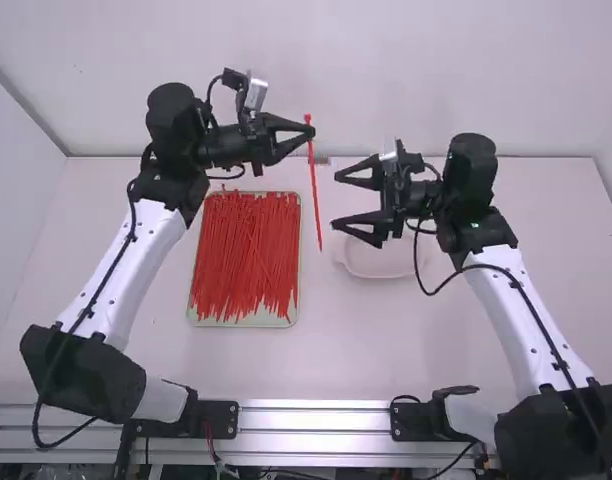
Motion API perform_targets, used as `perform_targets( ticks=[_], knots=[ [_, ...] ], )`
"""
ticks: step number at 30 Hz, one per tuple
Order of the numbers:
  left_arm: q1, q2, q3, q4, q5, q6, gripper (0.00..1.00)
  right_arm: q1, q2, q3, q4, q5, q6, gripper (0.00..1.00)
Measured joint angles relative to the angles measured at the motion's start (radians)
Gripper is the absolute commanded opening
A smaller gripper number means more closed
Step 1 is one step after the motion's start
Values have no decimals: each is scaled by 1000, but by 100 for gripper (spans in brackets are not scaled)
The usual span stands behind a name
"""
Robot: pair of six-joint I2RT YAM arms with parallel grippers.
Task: Fasten the cable tie
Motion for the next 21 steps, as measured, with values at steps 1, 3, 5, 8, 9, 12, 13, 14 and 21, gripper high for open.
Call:
perform_targets(
  ticks=[1, 3, 5, 8, 9, 12, 13, 14, 21],
  knots=[
    [6, 14, 0, -3, -1, -6, 2, 8, 0, 0, -48, 3, -47, 98],
    [16, 48, 0, -3, -5, -25, 2, 24, 0, 0, -134, 19, -143, 98],
    [23, 84, 0, 20, -3, -52, 2, 36, 0, 0, -190, 41, -225, 98],
    [29, 138, 0, 38, -4, -132, 2, 40, 0, 0, -217, 65, -348, 98],
    [30, 141, 0, 38, -4, -141, 2, 40, 0, 0, -218, 66, -362, 98],
    [31, 171, 0, 35, -3, -292, 2, 39, 0, 0, -222, 77, -499, 98],
    [31, 172, 0, 34, -1, -325, 2, 39, 0, 0, -222, 79, -530, 98],
    [31, 174, 0, 34, 6, -372, 2, 39, 0, 0, -222, 81, -577, 98],
    [31, 174, 0, 97, 121, -697, 2, 39, 0, 0, -221, 84, -869, 98]
  ],
)
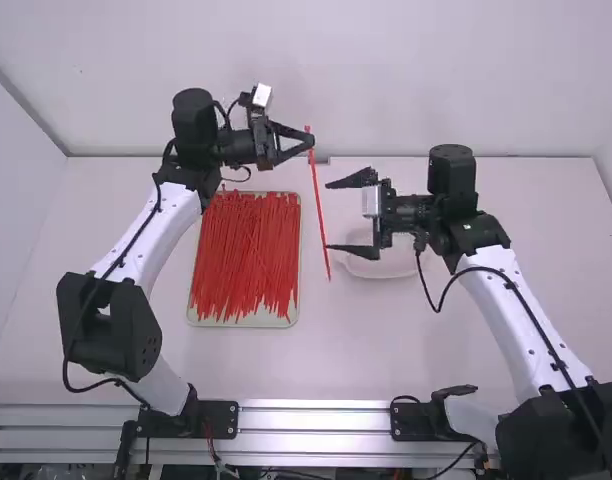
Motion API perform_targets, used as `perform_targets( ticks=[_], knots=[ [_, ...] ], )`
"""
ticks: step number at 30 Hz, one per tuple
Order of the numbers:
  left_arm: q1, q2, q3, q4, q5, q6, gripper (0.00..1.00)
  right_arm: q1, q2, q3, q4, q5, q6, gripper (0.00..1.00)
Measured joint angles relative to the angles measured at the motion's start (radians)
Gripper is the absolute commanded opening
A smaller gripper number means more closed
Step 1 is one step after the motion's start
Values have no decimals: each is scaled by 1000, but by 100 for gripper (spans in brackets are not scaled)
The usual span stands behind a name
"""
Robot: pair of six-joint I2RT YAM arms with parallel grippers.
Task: Fasten the cable tie
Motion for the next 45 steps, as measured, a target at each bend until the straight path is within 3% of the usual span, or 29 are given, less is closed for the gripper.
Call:
perform_targets(
  ticks=[4, 12, 18, 26, 30, 34, 37, 40, 45],
  knots=[
    [1, 0, 0, 83, 103, -203, 2, 0, 0, 0, 0, -10, -159, 98],
    [1, 0, 0, 94, 158, -452, 2, 0, 0, 0, 1, -105, -436, 98],
    [0, 0, 0, 89, 126, -526, 2, 0, 0, 0, 0, -160, -575, 98],
    [0, 0, 0, 49, 92, -519, 2, 16, 0, 0, 0, -199, -620, 98],
    [1, 0, 0, -51, 60, -482, 2, 48, 0, 0, 2, -208, -640, 78],
    [0, 0, 0, -105, 56, -439, 2, 70, 0, 0, 11, -225, -659, 72],
    [1, 0, 0, -108, 57, -412, 2, 70, 0, 0, 11, -241, -671, 59],
    [0, 0, 0, -109, 64, -389, 2, 64, 0, 0, 10, -257, -681, 38],
    [5, 0, 0, -110, 84, -374, 2, 71, 0, 0, 8, -264, -685, 26]
  ],
)
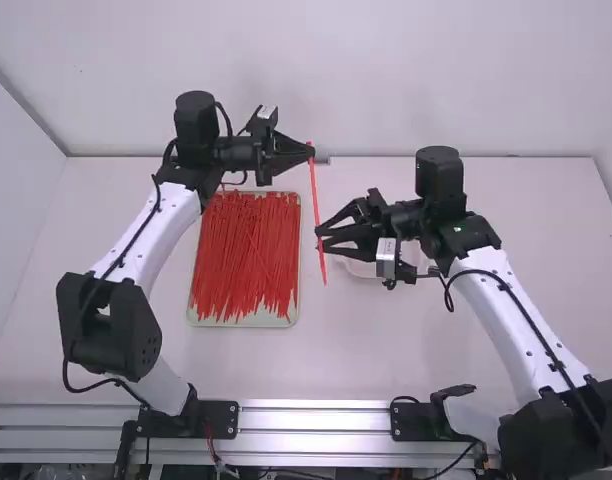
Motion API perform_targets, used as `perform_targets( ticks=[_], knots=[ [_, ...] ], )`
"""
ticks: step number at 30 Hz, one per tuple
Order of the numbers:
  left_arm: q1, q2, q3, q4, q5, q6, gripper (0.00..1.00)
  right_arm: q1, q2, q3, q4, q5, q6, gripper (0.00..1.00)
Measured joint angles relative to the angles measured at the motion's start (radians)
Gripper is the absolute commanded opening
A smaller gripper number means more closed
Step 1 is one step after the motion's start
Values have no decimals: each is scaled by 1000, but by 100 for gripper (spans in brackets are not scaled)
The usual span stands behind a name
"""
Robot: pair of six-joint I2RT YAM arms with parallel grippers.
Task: Fasten the cable tie
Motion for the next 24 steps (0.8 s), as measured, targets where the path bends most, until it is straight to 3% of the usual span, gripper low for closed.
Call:
perform_targets(
  ticks=[15, 24],
  knots=[
    [40, 0, 0, -14, 1, 13, 3, 19, 0, 0, -1, 0, 0, 16],
    [42, 0, 0, -41, -10, 21, 2, 21, 0, 0, -1, 0, -1, 16]
  ],
)
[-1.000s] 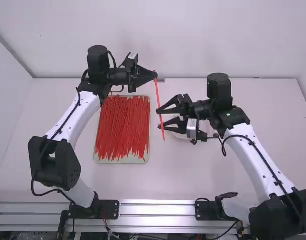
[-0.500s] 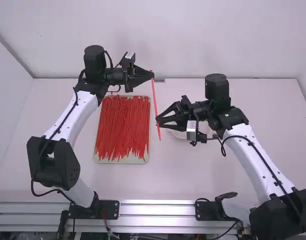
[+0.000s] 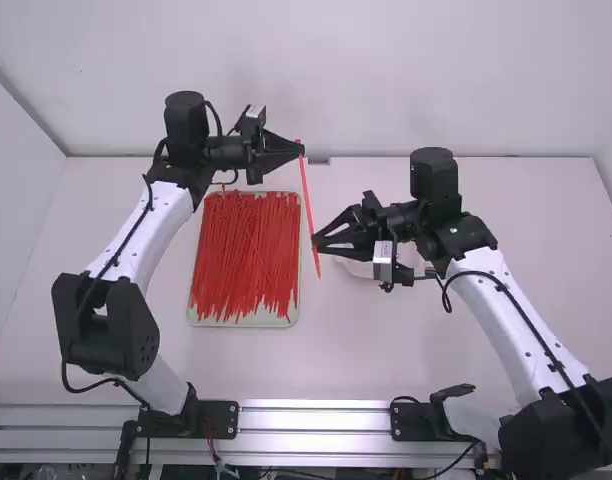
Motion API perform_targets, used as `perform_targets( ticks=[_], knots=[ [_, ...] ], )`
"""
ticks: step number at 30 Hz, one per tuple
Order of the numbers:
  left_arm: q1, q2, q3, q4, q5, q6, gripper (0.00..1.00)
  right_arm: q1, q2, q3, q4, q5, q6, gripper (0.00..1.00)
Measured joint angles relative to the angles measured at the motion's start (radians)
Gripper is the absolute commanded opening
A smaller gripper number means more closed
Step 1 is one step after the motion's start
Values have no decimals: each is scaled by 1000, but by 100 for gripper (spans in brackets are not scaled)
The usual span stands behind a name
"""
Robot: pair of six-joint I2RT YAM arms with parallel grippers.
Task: Fasten the cable tie
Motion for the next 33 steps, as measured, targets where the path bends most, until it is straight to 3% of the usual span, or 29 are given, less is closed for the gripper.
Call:
perform_targets(
  ticks=[7, 27, 29, 30, 33],
  knots=[
    [-3, 0, 0, 0, -4, 11, 2, 6, 0, 0, 0, 0, -2, 9],
    [-18, 0, 0, 0, 9, 15, 2, 5, 0, 0, 47, 1, 1, 13],
    [-22, 0, 0, 0, 9, 14, 2, 5, 0, 0, 47, 2, 1, 9],
    [-22, 0, 0, 0, 9, 14, 2, 4, 0, 0, 48, 1, 2, 0],
    [-24, 0, 0, 0, 9, 14, 2, 5, 0, 0, 49, 2, 4, 0]
  ],
)
